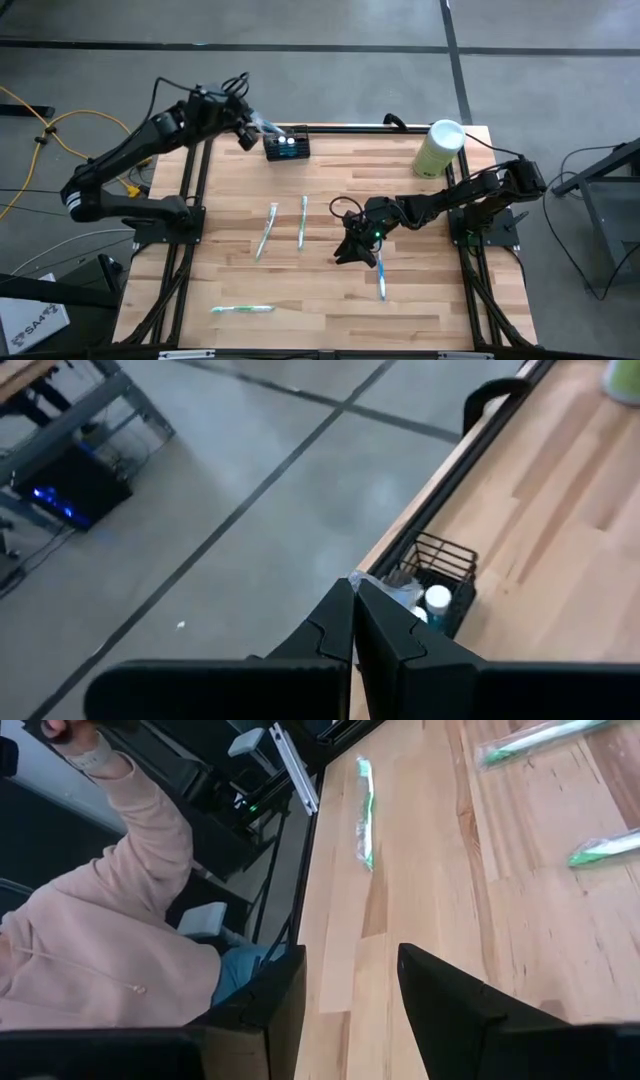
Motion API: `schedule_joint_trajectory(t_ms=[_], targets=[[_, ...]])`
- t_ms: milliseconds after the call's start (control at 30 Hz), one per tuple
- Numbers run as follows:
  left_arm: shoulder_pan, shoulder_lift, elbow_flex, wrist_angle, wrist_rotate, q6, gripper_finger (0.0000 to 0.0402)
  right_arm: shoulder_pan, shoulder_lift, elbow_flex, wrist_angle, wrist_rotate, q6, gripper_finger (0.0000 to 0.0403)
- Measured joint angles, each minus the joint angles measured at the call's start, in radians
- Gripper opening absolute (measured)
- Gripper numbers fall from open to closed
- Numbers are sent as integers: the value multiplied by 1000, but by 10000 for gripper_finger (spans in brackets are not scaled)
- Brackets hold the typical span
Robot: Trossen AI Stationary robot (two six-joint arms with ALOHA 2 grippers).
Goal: Pick & Place toothbrushing station
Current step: Put the right blue toothbrush into the wire organizer
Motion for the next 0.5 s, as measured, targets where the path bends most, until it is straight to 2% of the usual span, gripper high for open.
schedule_joint_trajectory(t_ms=[167, 367, 500], targets=[[24, 76, 21, -3, -4, -12, 1, 0, 0, 0, 0, -1, -1, 151], [8, 119, 21, -4, -195, -29, 1, 0, 0, 0, 0, -3, -3, 151], [0, 117, 22, 1, -208, -23, 1, 0, 0, 0, 0, -2, -22, 151]])
